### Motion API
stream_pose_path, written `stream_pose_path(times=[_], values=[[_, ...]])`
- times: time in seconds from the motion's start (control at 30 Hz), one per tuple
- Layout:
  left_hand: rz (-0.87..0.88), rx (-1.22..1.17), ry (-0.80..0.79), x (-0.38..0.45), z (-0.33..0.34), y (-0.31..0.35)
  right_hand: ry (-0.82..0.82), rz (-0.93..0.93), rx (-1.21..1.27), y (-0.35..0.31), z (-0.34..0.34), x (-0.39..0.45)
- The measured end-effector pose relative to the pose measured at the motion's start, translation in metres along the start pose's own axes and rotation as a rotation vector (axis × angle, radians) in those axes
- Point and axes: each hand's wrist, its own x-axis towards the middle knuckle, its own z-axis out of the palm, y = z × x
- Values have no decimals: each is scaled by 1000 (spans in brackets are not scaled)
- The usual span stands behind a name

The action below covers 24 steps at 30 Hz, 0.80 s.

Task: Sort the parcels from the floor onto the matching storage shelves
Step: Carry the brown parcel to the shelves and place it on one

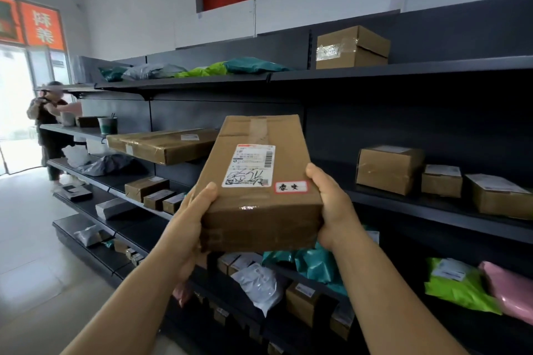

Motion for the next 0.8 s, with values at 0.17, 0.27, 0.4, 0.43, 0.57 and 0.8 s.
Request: stream_pose_path(times=[0.17, 0.27, 0.4, 0.43, 0.57, 0.8], values=[[-11, 7, 58, 94, 20, 18, 32, -31, -53, -10, 10, 88], [-45, -39, 73, 153, 41, 33, 33, -31, -99, -22, 12, 140], [-82, -107, 86, 223, 68, 47, 35, -80, -234, -41, 10, 200], [-87, -104, 93, 239, 73, 51, 36, -89, -277, -45, 10, 212], [-140, -70, 72, 290, 92, 54, 54, -133, -408, -53, 5, 247], [-168, -63, 19, 339, 107, 48, 64, -126, -469, -51, -3, 283]])
